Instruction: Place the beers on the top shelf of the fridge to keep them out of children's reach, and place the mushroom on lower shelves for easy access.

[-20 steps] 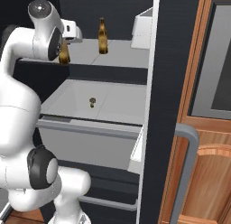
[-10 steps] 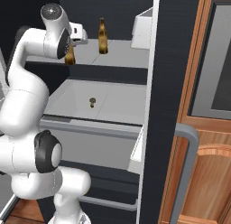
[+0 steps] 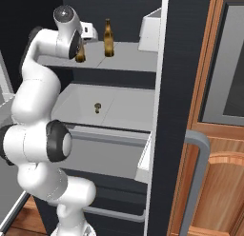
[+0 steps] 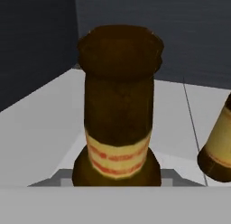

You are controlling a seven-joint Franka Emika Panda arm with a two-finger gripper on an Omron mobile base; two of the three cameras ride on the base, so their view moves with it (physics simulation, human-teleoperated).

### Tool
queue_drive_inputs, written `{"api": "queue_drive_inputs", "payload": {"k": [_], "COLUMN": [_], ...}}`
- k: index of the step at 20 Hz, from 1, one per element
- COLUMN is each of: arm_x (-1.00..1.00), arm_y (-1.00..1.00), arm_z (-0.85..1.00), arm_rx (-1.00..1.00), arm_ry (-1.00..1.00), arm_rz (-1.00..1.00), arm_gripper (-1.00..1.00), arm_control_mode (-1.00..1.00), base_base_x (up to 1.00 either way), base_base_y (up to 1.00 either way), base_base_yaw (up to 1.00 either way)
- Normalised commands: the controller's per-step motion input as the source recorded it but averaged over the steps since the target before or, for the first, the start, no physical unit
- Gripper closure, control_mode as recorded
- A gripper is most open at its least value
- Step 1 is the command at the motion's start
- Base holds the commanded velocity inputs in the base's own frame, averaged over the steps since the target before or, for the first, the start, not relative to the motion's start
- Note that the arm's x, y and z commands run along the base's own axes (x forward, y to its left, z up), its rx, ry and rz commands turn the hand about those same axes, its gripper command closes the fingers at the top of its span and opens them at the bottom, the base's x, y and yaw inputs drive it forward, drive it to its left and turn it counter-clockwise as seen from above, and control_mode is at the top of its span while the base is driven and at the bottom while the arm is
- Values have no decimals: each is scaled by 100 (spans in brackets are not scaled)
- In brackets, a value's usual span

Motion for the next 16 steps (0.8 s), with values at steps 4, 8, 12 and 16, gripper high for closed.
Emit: {"api": "queue_drive_inputs", "payload": {"k": [4, 8, 12, 16], "arm_x": [73, 61, 54, 32], "arm_y": [6, 8, 5, 0], "arm_z": [-7, -30, -28, -26], "arm_rx": [0, -1, 0, 0], "arm_ry": [-2, 0, 0, 0], "arm_rz": [0, -1, 0, 0], "arm_gripper": [100, 100, 100, -100], "arm_control_mode": [-100, -100, -100, -100], "base_base_x": [0, 0, 0, 0], "base_base_y": [0, 0, 0, 0], "base_base_yaw": [0, 0, 0, 0]}}
